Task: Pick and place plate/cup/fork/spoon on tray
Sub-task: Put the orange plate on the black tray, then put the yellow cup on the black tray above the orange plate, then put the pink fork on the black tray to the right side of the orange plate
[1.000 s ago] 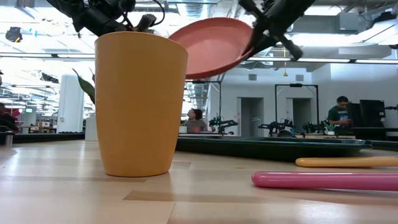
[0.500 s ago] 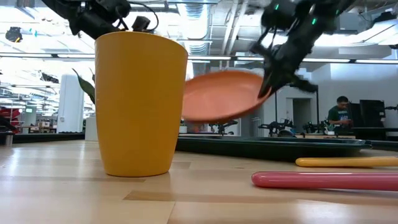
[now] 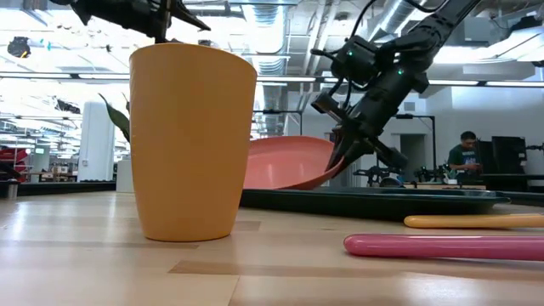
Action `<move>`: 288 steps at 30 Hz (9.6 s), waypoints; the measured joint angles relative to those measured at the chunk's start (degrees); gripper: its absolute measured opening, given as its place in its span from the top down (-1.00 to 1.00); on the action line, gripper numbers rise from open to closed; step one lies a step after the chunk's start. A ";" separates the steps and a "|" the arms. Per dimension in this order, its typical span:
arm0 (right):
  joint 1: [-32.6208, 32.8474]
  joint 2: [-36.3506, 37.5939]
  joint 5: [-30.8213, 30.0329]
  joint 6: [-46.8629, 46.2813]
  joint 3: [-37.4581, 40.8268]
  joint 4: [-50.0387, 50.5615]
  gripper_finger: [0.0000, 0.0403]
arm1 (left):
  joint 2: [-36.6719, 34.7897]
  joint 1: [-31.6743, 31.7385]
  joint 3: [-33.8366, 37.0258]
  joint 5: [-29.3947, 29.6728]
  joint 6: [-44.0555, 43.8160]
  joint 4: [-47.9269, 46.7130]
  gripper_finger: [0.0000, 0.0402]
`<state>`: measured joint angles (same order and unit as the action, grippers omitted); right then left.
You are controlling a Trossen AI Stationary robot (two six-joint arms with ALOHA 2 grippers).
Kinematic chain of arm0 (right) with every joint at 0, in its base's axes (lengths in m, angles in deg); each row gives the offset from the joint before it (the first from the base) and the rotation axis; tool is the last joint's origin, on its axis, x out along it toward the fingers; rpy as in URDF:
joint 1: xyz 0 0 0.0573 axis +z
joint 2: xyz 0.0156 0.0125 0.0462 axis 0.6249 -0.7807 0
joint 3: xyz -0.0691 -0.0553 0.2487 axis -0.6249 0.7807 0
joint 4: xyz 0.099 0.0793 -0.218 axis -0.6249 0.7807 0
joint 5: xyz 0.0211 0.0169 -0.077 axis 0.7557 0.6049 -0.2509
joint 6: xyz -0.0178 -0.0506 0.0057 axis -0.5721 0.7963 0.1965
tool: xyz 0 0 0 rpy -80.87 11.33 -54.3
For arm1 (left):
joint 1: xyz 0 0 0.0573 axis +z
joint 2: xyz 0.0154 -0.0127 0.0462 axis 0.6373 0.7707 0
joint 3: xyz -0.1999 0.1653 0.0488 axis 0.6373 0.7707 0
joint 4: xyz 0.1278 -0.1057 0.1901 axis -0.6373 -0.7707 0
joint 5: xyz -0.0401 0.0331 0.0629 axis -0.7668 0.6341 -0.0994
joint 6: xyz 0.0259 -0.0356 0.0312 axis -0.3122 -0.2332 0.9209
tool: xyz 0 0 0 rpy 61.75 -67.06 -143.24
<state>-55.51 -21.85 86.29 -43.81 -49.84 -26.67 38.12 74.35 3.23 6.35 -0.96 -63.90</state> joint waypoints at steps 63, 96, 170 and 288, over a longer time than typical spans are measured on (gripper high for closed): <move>29.19 6.62 -8.12 19.46 -12.15 11.69 -0.12 | 1.11 -0.19 0.07 -8.92 15.88 -16.73 0.15; 34.86 -27.26 -16.08 27.15 -59.65 38.11 0.09 | 1.09 -2.47 0.11 -4.04 23.68 -24.74 0.15; -11.05 -20.25 -16.80 50.30 -63.60 60.40 0.99 | 1.07 -2.45 0.09 1.76 18.17 -27.64 0.15; 59.54 -13.59 -9.41 -63.69 -47.39 63.32 -0.02 | 1.11 -2.45 0.07 14.12 16.62 -25.40 0.15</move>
<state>4.03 -35.44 76.88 -107.49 -97.23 36.65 39.23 71.90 3.30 20.48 15.65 -89.30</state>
